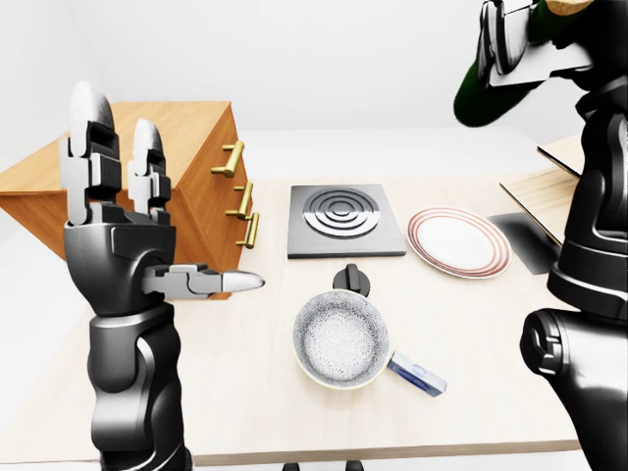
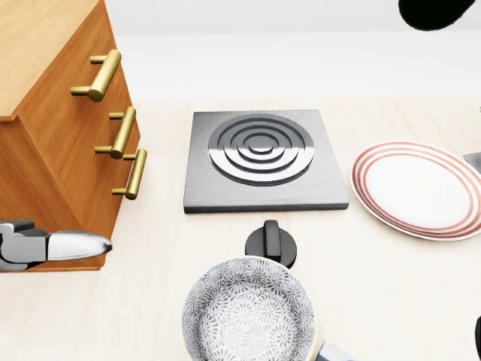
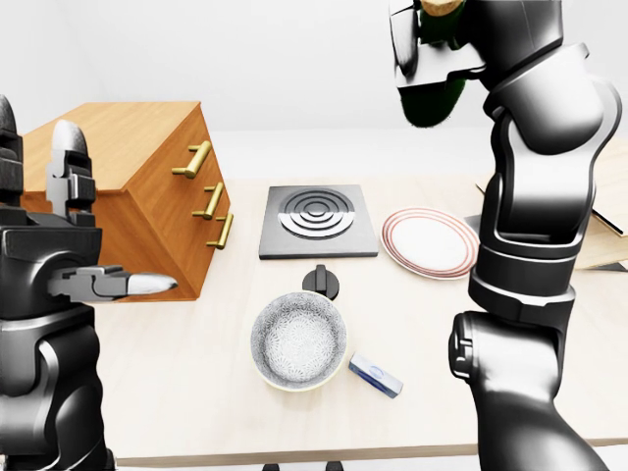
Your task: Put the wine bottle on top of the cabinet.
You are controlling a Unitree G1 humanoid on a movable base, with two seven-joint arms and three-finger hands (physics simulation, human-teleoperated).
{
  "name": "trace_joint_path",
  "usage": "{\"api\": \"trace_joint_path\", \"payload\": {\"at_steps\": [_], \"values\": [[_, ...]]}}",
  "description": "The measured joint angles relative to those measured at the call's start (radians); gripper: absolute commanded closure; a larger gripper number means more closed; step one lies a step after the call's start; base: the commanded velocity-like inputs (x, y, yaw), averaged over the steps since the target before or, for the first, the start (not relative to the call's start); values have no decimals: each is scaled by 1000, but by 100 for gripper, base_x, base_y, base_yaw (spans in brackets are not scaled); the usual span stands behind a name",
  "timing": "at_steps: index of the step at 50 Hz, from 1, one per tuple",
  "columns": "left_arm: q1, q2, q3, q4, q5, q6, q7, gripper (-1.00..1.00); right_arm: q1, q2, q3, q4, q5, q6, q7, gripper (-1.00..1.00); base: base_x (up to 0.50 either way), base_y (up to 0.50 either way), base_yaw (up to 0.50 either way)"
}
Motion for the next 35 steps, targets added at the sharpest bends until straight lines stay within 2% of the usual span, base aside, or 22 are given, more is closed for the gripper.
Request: {"api": "trace_joint_path", "payload": {"at_steps": [6, 20, 27, 35], "values": [[-55, -3, -38, 21, 27, 0, 18, -100, 0, 6, 2, 10, 16, 0, -15, 100, 0, 0, 0], [-282, -32, -135, 144, 103, 0, 61, -100, 16, 32, 12, 13, 42, 0, -48, 100, 0, 0, 0], [-369, -61, -185, 233, 161, 0, 66, -100, 20, 42, 16, 0, 51, 0, -57, 100, 0, 0, 0], [-423, -108, -232, 318, 230, 0, 60, -100, 13, 54, 22, -1, 58, 0, -68, 100, 0, 0, 0]]}}
